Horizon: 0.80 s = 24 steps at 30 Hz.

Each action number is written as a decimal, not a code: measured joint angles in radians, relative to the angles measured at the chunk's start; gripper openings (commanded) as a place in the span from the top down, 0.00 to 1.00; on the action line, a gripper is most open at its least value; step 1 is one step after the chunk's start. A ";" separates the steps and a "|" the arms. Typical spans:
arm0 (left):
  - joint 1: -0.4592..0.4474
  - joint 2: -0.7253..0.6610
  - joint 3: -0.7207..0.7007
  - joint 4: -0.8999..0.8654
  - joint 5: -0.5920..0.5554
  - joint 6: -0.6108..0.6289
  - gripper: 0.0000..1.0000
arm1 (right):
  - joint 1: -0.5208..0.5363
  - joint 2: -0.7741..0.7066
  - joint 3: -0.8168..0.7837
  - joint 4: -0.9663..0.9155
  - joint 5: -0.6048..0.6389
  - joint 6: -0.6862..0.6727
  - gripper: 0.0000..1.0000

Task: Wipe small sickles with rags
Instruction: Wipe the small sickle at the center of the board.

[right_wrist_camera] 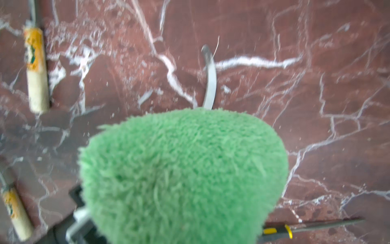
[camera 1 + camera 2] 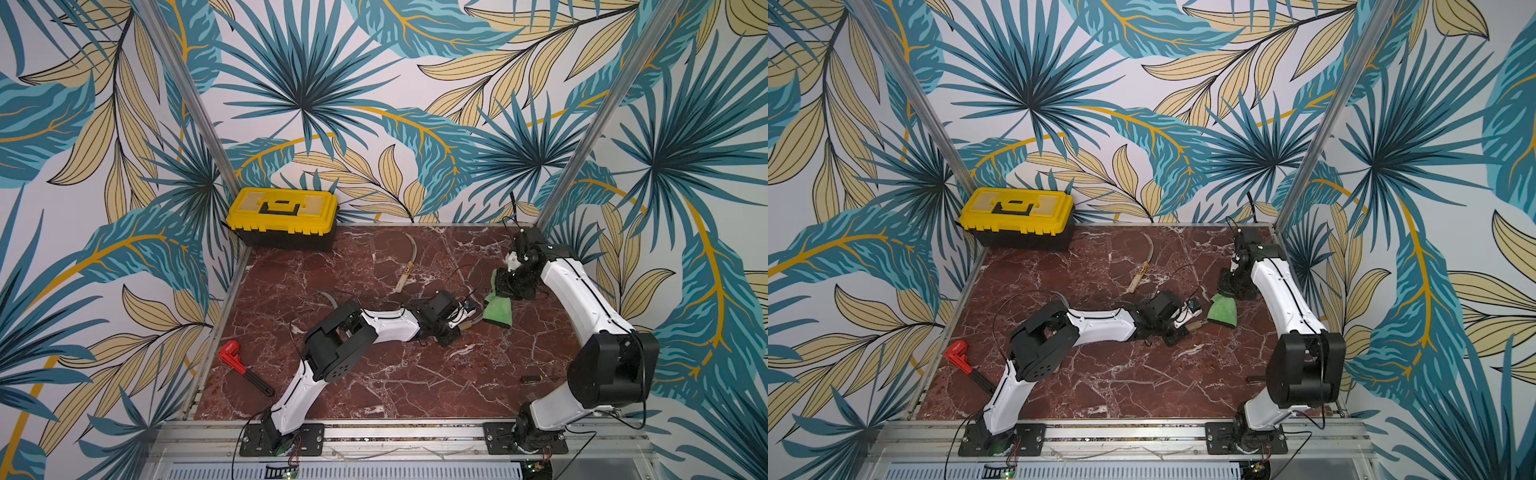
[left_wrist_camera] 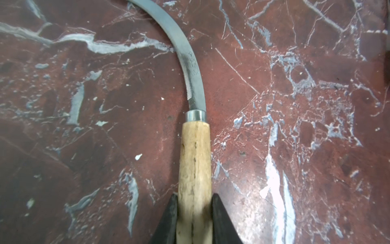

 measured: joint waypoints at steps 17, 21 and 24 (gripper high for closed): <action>0.002 -0.031 -0.064 0.043 0.014 -0.062 1.00 | 0.000 0.539 0.264 0.005 0.053 0.023 0.95; 0.004 -0.032 -0.069 0.051 0.019 -0.066 1.00 | 0.012 0.533 0.247 0.007 0.065 0.023 0.96; 0.005 -0.037 -0.076 0.052 0.024 -0.069 1.00 | 0.035 0.501 0.193 0.032 0.089 0.023 0.96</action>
